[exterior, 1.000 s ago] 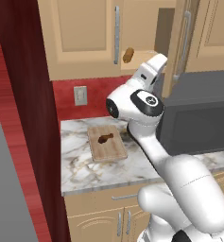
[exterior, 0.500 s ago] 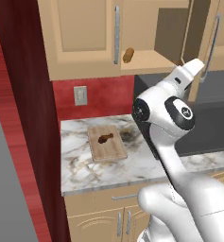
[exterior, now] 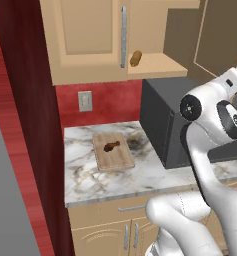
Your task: Open the cabinet, retrieve the rolling pin, and place it next to the meat on the cutting board to prepare for tenderizing.
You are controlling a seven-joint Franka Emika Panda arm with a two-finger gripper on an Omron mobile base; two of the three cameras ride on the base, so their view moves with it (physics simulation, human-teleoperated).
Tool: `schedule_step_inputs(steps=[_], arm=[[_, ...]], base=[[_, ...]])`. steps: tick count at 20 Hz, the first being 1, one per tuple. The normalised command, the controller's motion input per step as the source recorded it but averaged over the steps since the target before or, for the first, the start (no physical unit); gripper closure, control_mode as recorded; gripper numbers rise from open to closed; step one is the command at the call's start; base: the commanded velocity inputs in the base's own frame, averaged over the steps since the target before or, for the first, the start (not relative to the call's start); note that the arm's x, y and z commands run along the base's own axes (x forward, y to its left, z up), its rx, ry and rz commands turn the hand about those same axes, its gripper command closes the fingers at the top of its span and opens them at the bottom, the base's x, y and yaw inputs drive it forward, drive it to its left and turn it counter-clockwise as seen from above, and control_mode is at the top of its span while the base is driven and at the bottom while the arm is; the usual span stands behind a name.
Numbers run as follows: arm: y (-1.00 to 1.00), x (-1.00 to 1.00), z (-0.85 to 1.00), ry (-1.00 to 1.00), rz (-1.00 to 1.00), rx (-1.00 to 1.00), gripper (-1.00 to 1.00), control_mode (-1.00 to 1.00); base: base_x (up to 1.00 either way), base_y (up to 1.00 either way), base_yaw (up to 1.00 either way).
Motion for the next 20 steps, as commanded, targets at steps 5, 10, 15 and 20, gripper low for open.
schedule_step_inputs(steps=[5,10,15,20], arm=[[-0.85,0.0,0.01,0.0,0.0,0.14,-1.0,-1.0],[-0.79,0.0,0.0,0.0,0.0,0.14,-1.0,-1.0],[-0.18,-0.44,0.0,-0.12,0.02,0.06,-1.0,-1.0],[0.36,-0.75,0.0,-0.24,0.03,0.0,-1.0,-1.0]], base=[[0.0,0.0,0.0],[0.0,0.0,0.0],[0.0,0.0,0.0],[0.0,0.0,0.0]])
